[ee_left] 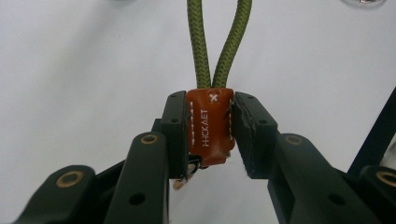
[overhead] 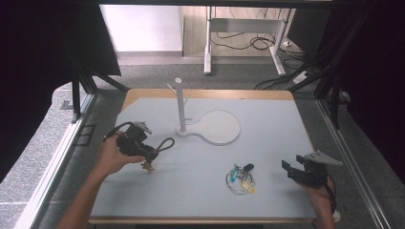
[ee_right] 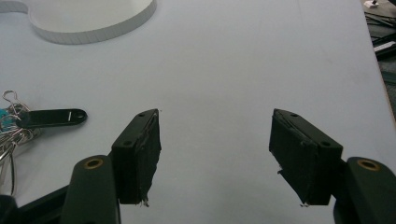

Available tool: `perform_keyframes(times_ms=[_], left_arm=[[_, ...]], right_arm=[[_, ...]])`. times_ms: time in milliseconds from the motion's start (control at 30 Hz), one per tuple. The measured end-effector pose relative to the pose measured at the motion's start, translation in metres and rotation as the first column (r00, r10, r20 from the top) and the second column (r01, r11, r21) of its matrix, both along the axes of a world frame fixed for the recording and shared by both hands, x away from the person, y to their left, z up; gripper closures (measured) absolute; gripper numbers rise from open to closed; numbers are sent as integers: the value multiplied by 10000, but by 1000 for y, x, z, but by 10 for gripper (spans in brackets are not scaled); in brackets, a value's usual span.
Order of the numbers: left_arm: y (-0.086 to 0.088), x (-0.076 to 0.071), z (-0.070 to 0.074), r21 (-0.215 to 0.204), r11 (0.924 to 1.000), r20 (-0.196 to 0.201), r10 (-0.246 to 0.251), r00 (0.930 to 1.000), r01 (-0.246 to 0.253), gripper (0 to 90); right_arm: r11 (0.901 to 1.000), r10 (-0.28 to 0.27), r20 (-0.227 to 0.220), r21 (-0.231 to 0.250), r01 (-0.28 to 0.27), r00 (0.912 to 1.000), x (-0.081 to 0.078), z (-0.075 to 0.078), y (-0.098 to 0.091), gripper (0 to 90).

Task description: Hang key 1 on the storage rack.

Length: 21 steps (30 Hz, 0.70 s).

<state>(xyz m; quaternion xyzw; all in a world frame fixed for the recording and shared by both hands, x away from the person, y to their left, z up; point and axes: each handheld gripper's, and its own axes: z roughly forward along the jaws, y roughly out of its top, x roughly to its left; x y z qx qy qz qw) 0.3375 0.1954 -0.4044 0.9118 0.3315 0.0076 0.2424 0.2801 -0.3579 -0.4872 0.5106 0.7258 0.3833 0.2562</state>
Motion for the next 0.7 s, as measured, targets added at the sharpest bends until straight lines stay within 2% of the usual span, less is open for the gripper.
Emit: perform_keyframes(times_ms=[300, 700], left_arm=[[-1, -2, 16, -139, 9999, 272, -87, 9996, 91, 671], [-3, 9, 40, -258, 9996, 480, -63, 9988, 75, 671]], right_arm=[[10000, 43, 44, -12, -43, 10000, 0, 0, 0, 341], [10000, 54, -36, -48, -54, 10000, 0, 0, 1, 342]])
